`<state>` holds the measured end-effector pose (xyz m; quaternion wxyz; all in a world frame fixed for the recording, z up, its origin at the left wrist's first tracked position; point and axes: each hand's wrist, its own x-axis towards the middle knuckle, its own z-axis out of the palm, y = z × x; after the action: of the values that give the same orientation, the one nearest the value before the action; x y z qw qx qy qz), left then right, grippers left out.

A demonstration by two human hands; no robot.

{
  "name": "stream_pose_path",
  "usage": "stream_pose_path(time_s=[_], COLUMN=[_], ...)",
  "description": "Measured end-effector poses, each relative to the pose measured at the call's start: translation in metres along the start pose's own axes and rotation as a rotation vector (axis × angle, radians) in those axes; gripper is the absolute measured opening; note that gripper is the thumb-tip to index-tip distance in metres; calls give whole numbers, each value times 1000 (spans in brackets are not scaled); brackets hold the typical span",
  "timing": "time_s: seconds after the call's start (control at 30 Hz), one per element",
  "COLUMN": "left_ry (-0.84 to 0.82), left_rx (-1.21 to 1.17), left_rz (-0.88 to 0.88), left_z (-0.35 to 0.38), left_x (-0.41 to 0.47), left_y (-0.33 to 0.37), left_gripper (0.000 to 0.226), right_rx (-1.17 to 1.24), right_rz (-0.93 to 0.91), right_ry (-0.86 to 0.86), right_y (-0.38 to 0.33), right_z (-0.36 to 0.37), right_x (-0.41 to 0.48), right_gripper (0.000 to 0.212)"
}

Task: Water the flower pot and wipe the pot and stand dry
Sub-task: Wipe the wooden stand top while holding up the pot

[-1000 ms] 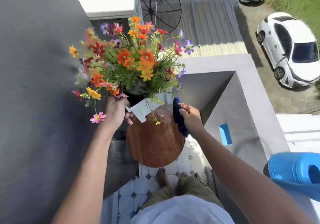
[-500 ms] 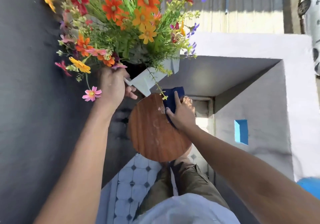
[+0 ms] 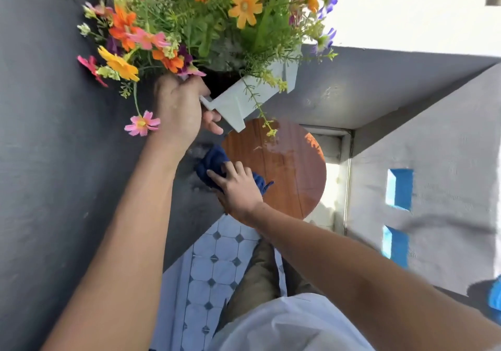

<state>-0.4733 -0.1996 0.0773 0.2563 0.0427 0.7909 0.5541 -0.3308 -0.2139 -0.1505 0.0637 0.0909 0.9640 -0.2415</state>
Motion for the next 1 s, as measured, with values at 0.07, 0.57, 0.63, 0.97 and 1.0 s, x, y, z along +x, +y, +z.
stream_pose_path(time_s=[0.07, 0.57, 0.63, 0.97, 1.0], left_ry=[4, -57, -63, -80, -83], left_rx=[-2, -6, -2, -2, -3], left_rz=[-4, 25, 30, 18, 17], left_z=[0, -4, -4, 4, 5], left_x=[-2, -12, -12, -16, -16], left_y=[-3, -17, -19, -21, -21], left_gripper=[16, 17, 17, 21, 22], right_rx=[-3, 33, 41, 59, 74], right_rz=[-69, 617, 622, 290, 221], right_ry=[20, 346, 357, 315, 291], right_y=[-3, 155, 150, 37, 26], right_z=[15, -55, -52, 7, 15], right_x=[-28, -62, -53, -68, -76], right_gripper=[55, 38, 37, 35, 36])
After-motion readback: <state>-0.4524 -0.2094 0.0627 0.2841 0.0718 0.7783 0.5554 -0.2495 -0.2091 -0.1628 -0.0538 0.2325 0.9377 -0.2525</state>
